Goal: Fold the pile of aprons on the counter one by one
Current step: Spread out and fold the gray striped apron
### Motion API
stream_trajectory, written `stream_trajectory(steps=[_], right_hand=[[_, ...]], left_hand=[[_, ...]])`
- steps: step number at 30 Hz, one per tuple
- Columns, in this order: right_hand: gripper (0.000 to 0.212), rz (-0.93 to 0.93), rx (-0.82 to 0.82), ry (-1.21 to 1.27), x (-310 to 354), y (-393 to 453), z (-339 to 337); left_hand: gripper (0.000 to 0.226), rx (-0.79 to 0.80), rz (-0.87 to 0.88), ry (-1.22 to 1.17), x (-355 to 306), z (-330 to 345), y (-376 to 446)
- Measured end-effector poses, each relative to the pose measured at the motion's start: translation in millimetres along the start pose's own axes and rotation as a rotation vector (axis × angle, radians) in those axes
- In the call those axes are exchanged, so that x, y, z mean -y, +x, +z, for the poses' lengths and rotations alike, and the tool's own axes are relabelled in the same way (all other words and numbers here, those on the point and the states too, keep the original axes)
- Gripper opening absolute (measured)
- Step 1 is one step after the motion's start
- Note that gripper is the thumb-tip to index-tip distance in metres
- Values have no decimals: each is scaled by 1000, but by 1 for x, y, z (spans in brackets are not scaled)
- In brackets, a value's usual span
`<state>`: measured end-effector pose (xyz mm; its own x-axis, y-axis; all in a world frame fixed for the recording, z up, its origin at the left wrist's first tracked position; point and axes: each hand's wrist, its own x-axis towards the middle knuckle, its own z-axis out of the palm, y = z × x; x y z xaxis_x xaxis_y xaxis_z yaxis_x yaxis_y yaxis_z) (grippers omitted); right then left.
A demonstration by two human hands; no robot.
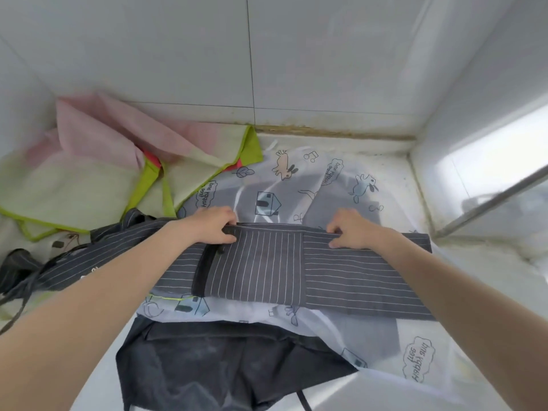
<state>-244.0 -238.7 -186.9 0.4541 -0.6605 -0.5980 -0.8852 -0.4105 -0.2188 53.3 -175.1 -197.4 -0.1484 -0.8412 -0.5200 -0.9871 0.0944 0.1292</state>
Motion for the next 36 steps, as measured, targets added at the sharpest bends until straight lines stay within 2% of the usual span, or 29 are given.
stream_trajectory(steps=[2, 6, 9, 11, 12, 15, 18, 19, 22, 25, 26, 28, 31, 34, 36], right_hand=[[29, -61, -33, 58, 7, 4, 0], [31, -15, -54, 169, 3, 11, 0], [18, 9, 35, 117, -1, 14, -3], [33, 21, 104, 55, -2, 12, -5], [33, 31, 131, 26, -2, 11, -5], [23, 45, 136, -5, -5, 5, -9], [22, 30, 21, 58, -1, -6, -37], [20, 16, -54, 96, 2, -12, -53], [31, -24, -337, 214, 8, -35, -101], [25, -63, -514, 102, 17, -64, -139], [21, -59, -519, -6, 18, -73, -144], [30, -1, -462, -206, 22, -92, -140], [28, 110, -276, -356, 24, -114, -101], [16, 156, -39, -410, 23, -126, -25], [8, 166, 69, -436, 19, -129, 23]], left_hand=[[29, -19, 7, -53, -1, 0, 5], [13, -92, -23, -232, 4, -2, 7], [19, -18, -47, -207, 13, -3, 7], [26, 50, -44, -127, 18, -3, 6], [30, 54, -47, -110, 19, -4, 4], [39, -56, -44, -159, 21, -9, -1], [39, -240, -50, -146, 18, -31, -16], [37, -325, -52, -138, 18, -45, -24], [23, -591, -60, -208, 18, -92, -50], [24, -726, 7, -153, 9, -142, -84], [28, -726, 29, -95, 2, -154, -97], [40, -676, 56, 112, -15, -157, -123], [40, -489, 127, 479, -40, -109, -138], [28, -222, 189, 516, -61, -26, -140], [30, -86, 236, 504, -70, 22, -139]])
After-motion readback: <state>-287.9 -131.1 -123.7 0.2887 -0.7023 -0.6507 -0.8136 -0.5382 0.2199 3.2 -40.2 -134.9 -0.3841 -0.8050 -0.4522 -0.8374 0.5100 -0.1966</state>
